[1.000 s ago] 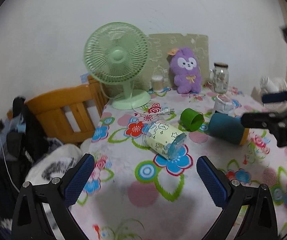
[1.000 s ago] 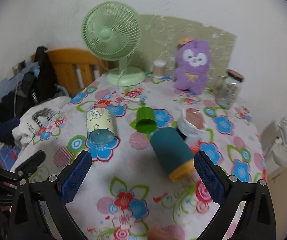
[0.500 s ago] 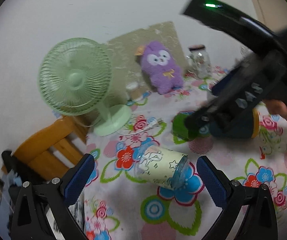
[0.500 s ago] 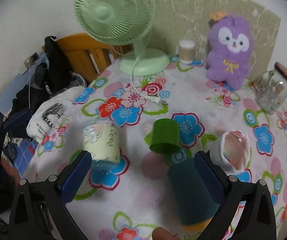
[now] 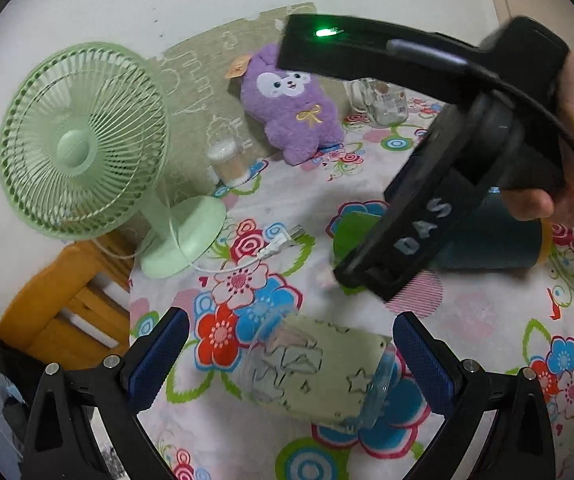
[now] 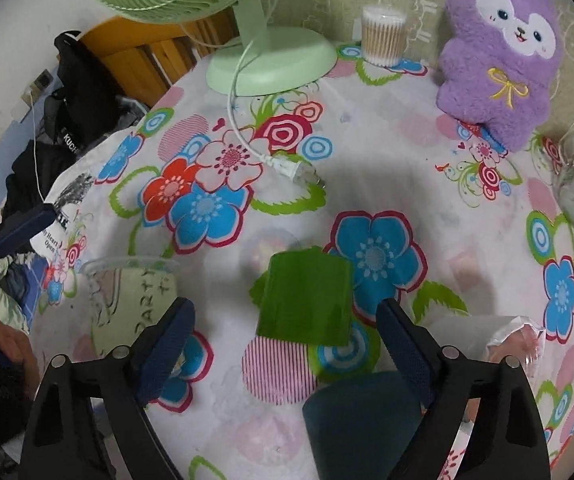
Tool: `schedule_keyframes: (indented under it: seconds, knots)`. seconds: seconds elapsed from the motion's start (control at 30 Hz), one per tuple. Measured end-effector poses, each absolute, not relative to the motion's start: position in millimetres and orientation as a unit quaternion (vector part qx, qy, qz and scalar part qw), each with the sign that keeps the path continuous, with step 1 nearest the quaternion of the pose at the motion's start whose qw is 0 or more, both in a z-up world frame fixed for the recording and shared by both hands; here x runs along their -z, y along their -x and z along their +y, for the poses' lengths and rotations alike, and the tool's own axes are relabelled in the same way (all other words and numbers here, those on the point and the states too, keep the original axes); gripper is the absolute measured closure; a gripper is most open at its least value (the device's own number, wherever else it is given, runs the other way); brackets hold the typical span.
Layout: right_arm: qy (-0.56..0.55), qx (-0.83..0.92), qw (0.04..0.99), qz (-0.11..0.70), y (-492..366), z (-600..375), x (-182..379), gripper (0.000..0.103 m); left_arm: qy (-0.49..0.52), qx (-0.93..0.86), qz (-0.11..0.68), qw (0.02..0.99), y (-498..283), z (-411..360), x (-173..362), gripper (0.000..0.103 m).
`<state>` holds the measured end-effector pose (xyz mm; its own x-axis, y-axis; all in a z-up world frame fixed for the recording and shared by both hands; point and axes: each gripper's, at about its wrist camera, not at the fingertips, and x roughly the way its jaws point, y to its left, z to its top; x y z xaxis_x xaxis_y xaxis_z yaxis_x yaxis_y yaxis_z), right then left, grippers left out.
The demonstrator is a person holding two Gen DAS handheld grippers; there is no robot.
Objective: Flip cup upside down
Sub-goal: 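Close the right gripper around the green cup, then lift the green cup with the right gripper and carry it across the table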
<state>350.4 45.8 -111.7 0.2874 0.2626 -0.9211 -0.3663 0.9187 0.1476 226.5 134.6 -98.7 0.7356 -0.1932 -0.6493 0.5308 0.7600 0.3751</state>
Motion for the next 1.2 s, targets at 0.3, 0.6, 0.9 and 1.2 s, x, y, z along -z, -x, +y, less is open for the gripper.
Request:
schedule_keyframes:
  seconds: [0.3,0.6,0.9,1.2]
  knots:
    - [0.062,-0.196,0.790,0.578,-365.6,53.5,113.3,0.055,-0.266,0.209,0.311,0.888,-226.7,128.4,97.7,0.000]
    - [0.109,-0.164,0.783,0.590,-363.1,66.6,122.0,0.050,-0.272,0.211,0.296,0.891,-207.8,129.9,87.2,0.000]
    - [0.094,-0.171,0.795,0.574,-343.4,63.7,96.9,0.051,-0.250,0.201,0.293,0.900,-200.0,140.6,74.5,0.000]
    - [0.110,-0.190,0.807,0.549,-266.2,60.2,69.2,0.051,-0.223,0.216,0.274,0.910,-142.3,150.5,70.2,0.000]
